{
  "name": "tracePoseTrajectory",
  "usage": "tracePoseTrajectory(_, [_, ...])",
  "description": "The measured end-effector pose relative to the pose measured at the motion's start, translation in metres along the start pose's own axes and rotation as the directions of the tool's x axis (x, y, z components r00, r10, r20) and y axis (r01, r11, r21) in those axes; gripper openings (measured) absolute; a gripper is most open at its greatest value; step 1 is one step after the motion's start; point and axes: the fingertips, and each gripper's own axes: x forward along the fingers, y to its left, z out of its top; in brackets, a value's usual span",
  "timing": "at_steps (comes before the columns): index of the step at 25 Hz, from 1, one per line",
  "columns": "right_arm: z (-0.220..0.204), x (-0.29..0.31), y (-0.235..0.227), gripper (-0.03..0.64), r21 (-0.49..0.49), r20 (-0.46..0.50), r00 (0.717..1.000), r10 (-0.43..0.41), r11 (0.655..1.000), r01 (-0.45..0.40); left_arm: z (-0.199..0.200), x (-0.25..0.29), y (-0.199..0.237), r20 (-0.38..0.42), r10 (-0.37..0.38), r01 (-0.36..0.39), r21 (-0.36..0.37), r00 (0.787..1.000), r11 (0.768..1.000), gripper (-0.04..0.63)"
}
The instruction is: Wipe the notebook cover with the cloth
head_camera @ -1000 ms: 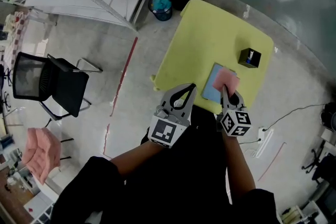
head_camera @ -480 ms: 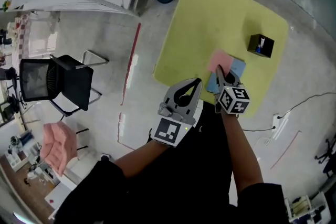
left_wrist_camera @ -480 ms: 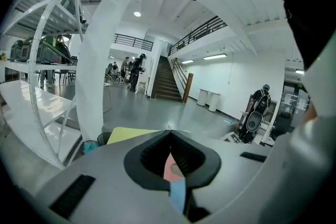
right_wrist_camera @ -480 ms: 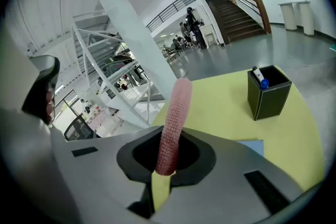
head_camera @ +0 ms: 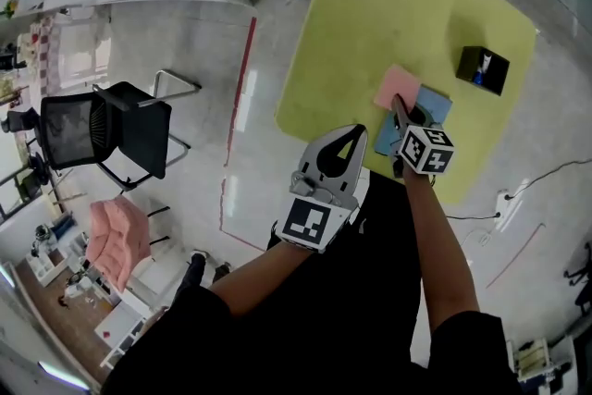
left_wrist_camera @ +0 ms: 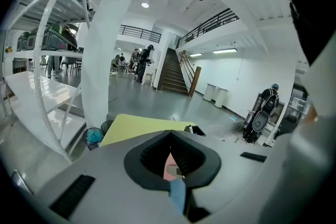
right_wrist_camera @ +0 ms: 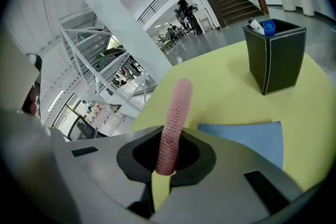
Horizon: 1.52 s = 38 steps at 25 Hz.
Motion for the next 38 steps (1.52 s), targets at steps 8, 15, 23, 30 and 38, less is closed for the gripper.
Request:
tracePoseTrajectory(8, [-0.021, 0.025, -0.028, 0.037, 0.045, -0.059, 0.998, -0.011, 0.999, 0.014, -0.021, 0.013, -0.001, -0.034, 0.001, -0.002, -0.024, 0.999, 1.000, 0.006])
tracePoseTrajectory(15, [-0.034, 0.036, -0.045, 0.037, 0.059, -0.089, 0.995, -0.051, 0.997, 0.056, -0.025, 0.013, -0.004, -0.035, 0.004, -0.004, -0.014, 0.999, 1.000, 0.006])
tracePoseTrajectory(23, [-0.037, 0.038, -0.052, 0.037, 0.049, -0.121, 0.990, -0.067, 0.996, 0.074, -0.035, 0.011, -0.017, -0.056, -0.023, 0.027, 0.073, 0.998, 0.997, 0.006])
tracePoseTrajectory(30, [-0.035, 0.037, -0.050, 0.035, 0.059, -0.128, 0.989, -0.077, 0.995, 0.085, -0.027, 0.010, -0.003, -0.029, 0.011, -0.010, 0.028, 1.000, 1.000, 0.006])
tracePoseTrajectory(38, [-0.036, 0.031, -0.055, 0.035, 0.060, -0.129, 0.988, -0.090, 0.993, 0.099, -0.027, 0.007, 0.002, -0.023, 0.017, -0.016, 0.021, 1.000, 1.000, 0.006])
